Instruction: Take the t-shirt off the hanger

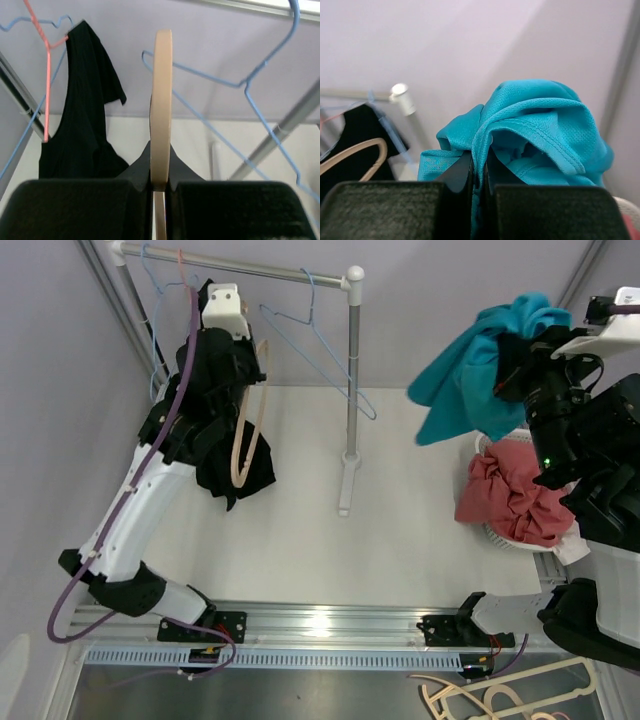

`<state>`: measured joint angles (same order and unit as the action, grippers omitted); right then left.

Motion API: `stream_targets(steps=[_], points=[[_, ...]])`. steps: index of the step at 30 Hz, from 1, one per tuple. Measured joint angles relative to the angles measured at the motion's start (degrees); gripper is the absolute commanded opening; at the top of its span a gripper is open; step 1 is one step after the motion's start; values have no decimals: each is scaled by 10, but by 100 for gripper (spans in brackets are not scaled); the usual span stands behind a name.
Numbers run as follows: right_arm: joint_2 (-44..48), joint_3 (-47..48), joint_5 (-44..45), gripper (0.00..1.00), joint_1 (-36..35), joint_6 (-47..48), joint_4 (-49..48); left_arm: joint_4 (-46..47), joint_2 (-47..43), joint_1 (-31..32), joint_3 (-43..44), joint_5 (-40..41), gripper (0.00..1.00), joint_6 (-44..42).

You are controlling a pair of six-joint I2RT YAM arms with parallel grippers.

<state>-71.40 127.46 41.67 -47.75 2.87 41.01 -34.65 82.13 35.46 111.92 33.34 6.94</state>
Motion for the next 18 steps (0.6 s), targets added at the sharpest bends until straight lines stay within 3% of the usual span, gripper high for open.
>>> stream_targets(steps=[8, 12, 18], points=[[54, -104, 145, 0, 3, 178, -183, 51, 113, -36, 126, 0, 1, -36], [78, -129, 172, 0, 3, 195, -191, 75, 163, -46, 183, -1, 1, -62], [47, -83, 185, 0, 27, 212, -187, 93, 202, -52, 212, -7, 1, -90]])
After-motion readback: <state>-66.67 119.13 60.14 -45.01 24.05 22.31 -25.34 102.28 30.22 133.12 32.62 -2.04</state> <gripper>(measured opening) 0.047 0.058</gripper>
